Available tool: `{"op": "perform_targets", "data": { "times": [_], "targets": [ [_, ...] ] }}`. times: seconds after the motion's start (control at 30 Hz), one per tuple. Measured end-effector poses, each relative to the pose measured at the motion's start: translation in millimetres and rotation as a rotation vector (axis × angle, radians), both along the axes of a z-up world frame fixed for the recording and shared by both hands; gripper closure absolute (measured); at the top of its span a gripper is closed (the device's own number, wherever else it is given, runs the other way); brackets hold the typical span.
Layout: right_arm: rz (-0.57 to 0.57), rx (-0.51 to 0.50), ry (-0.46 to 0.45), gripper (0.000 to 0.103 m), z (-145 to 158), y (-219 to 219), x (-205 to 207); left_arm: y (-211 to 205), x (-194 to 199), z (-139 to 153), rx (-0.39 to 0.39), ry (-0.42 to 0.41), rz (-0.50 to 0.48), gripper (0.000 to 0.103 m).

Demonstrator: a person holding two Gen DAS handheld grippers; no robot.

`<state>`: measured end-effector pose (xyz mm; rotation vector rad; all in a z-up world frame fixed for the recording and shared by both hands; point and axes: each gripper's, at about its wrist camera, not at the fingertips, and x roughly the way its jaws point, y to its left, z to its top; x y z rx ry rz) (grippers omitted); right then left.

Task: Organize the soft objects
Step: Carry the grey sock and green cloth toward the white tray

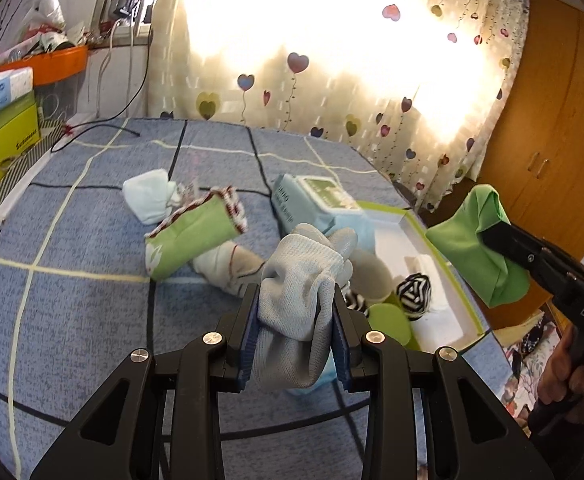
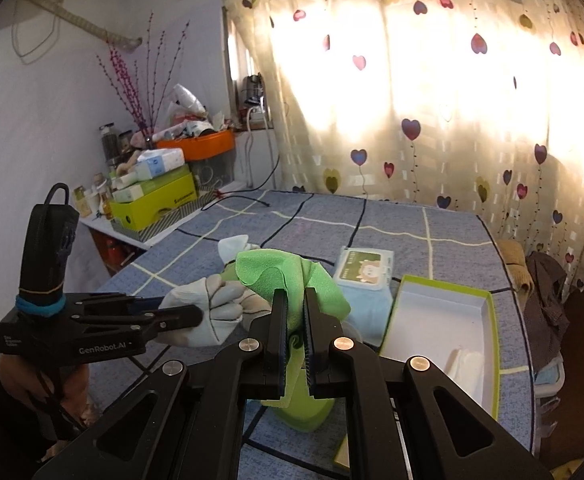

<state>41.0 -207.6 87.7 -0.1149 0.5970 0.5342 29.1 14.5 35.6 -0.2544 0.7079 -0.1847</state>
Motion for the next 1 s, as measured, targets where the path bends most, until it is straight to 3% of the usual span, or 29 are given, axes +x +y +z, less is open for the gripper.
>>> {"op": "perform_targets", "data": {
  "times": [0.53,1.0],
  "targets": [
    [-0.128,0.036,-0.010,0.096,6,-71,-3,-43,12,27,0.018,-0.032,-0.060,0.070],
    [-0.195,0.027,0.036,0.096,-11,-110,4,-105,32,30,0.020,-0.021,-0.195,0.070]
  ]
}}
